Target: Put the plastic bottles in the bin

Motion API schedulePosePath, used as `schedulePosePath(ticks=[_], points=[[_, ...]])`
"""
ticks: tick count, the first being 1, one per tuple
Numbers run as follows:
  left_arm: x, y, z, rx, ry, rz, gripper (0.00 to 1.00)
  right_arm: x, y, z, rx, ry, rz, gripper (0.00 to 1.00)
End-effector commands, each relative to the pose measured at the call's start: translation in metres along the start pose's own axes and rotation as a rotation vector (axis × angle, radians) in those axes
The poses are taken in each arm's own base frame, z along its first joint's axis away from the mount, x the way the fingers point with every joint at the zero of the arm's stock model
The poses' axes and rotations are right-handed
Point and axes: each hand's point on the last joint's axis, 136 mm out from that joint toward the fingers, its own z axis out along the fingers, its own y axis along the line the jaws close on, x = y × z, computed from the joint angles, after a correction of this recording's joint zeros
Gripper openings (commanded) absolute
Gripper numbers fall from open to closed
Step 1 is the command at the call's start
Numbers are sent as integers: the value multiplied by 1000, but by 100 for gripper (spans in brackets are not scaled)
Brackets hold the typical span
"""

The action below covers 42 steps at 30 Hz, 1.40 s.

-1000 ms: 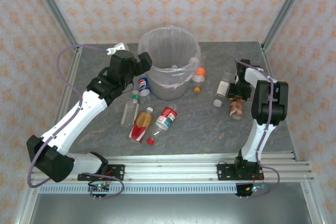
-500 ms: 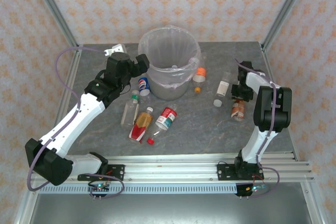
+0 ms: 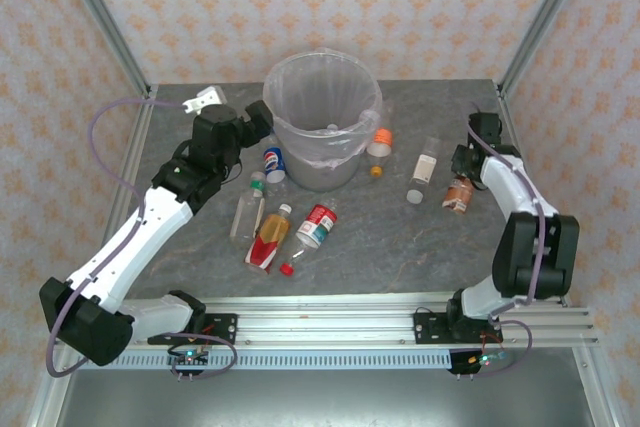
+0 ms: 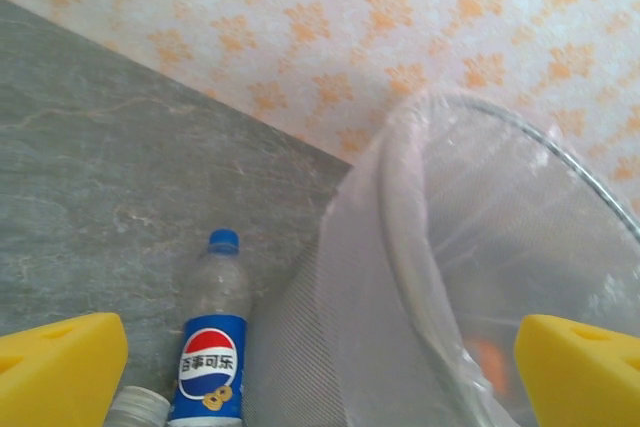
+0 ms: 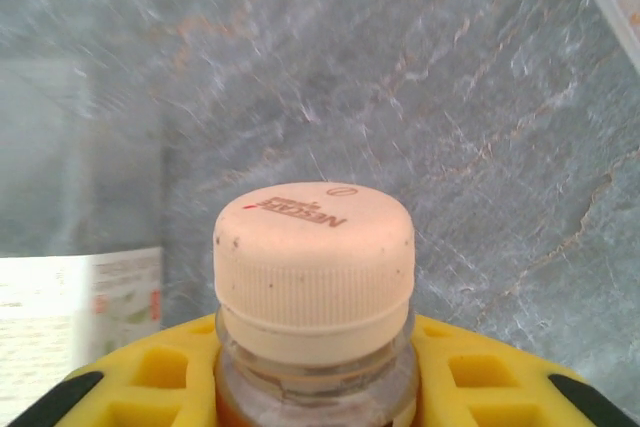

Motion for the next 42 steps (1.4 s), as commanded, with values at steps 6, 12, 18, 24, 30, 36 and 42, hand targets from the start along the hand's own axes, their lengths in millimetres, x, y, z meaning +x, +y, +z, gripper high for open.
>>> schedulePosePath(ticks=[6,12,18,24,30,36,42], points=[[-5,37,-5,-124,-36,-104,100,-39,46,-53,-333,-207,169,0],[-2,40,-3,-147,-23,-88,100,-54,92,-99,-571,-260,175,0],[1,55,-3,-221,-32,-64,100,-80,140,-161,-794,-356,179,0],[7,54,0,-215,-1,-24,100,-107,181,-228,-983,-422,197,0],[11,56,1,-219,14,-7,100,-126,236,-274,-1166,-379,124,0],[15,56,0,-213,34,9,100,-147,292,-289,-1249,-344,65,0],[14,61,-7,-233,36,22,100,-150,344,-285,-1241,-309,-47,0]])
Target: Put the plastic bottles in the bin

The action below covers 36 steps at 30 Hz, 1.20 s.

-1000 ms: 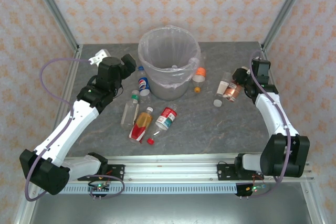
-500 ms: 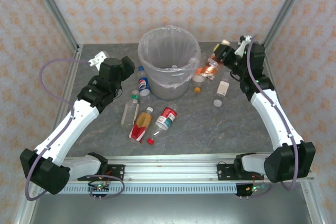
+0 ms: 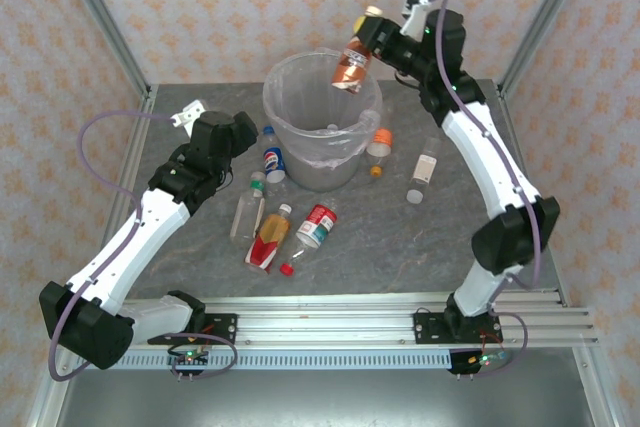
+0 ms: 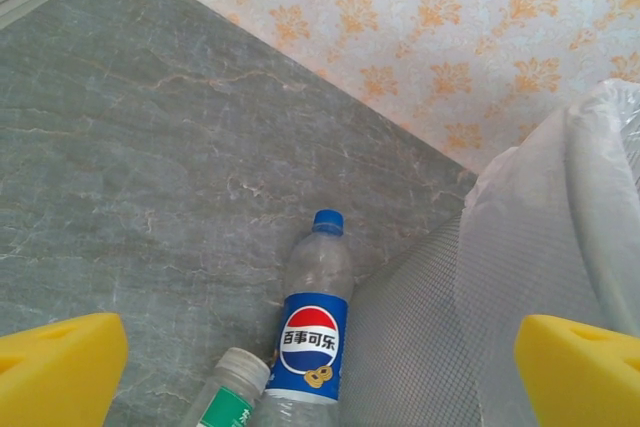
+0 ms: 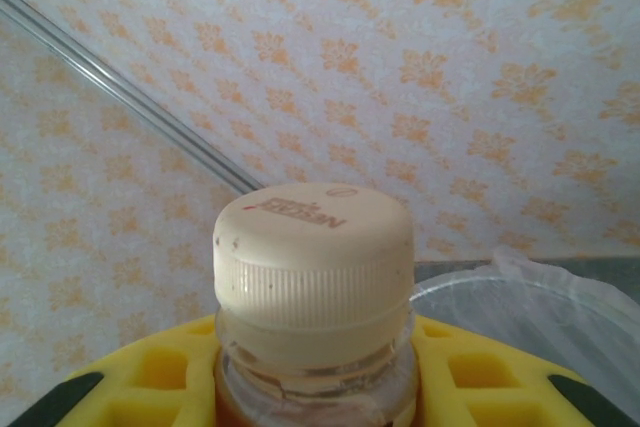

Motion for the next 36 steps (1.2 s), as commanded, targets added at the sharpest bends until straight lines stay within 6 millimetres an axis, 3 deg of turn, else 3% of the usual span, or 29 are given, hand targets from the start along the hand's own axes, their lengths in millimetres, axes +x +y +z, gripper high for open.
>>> schedulePosePath(ticks=[1,8,16,25,36], points=[[-1,14,-5,-46,-7,33,100,8,15,17,-10,62,-62,0],[0,22,-9,-65,-7,40,100,28,-39,60,245,179,-258,0],[-1,28,-11,-79,-21,40,100,55,-64,69,274,299,-429,0],[-1,27,-8,-83,-22,41,100,101,-101,70,289,506,-580,0],[1,30,-6,-98,-21,57,100,149,-124,74,332,678,-719,0]])
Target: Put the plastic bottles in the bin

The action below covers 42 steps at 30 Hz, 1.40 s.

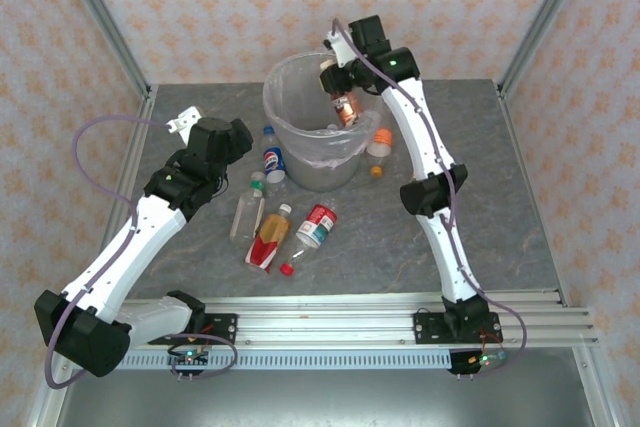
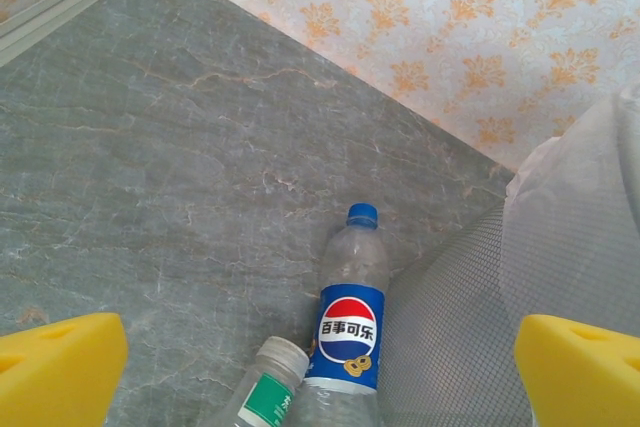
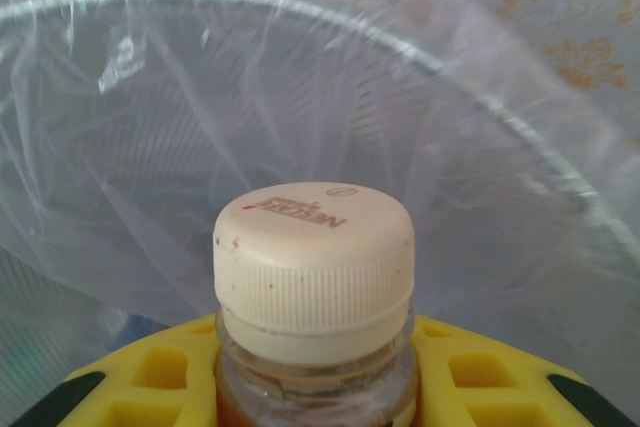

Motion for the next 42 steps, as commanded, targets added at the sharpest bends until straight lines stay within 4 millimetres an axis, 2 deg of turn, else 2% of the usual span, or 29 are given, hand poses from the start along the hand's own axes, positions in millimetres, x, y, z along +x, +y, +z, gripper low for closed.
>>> schedulePosePath(ticks=[1,6,11,16,21,32,37,42], points=[[0,12,2,-49,-12,32,100,17,-2,11,66,75,-76,0],[3,9,4,-39,7,56,100,36,-5,25,123,153,-117,7],[6,9,6,-45,18,68,100,52,-4,31,112,214,-122,18],[10,9,9,-47,32,72,100,68,2,39,103,275,-152,24],[14,7,11,-43,53,86,100,78,6,47,102,311,-177,40],[18,8,15,-54,70,99,100,68,9,44,100,272,-163,58],[18,8,15,-57,69,105,100,58,12,35,94,239,-159,59],[21,12,17,-71,75,119,100,46,16,17,86,209,-178,60]])
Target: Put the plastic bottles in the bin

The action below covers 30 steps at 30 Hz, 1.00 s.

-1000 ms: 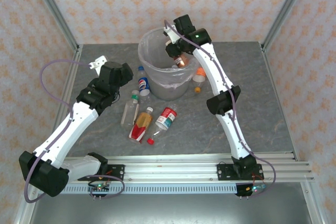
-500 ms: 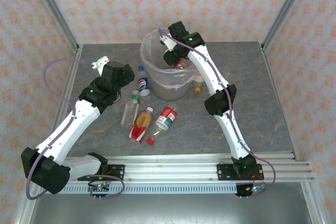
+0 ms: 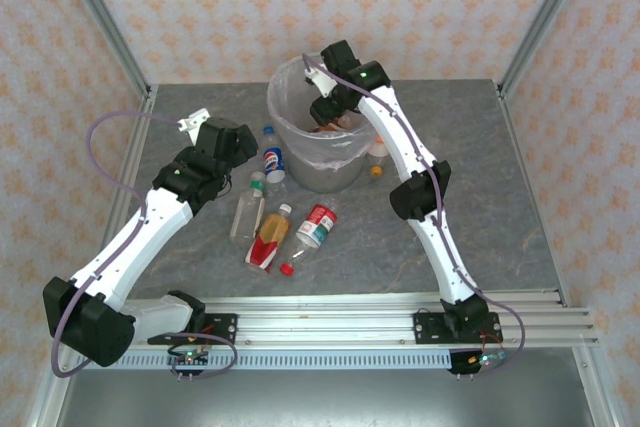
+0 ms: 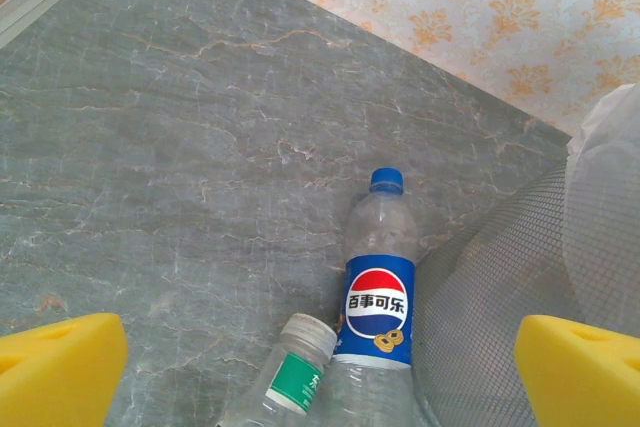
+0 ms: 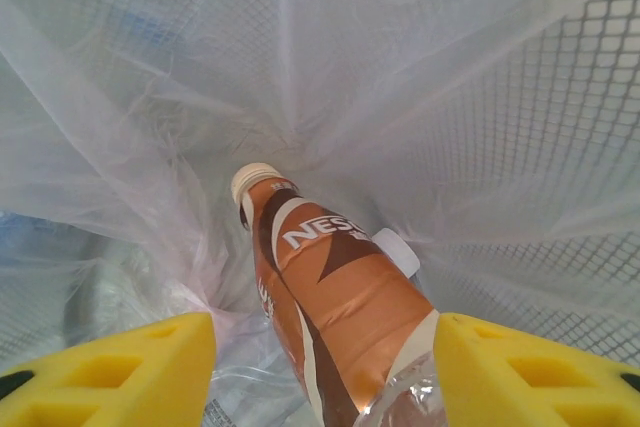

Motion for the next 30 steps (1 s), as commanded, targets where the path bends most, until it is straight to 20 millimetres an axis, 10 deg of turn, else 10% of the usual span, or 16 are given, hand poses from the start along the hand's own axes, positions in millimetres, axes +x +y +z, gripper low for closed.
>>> schedulePosePath(ticks=[1,8,11,30], points=[[3,10,2,-44,8,37,100,-13,-1,-41,21,-57,-22,61],[11,14,10,-60,21,56,100,-11,-2,-88,57,-115,-42,76],[15,14,15,-68,33,73,100,-14,0,-116,63,-173,-32,100],[41,10,33,-79,147,141,100,-34,-13,-221,157,-461,210,99]])
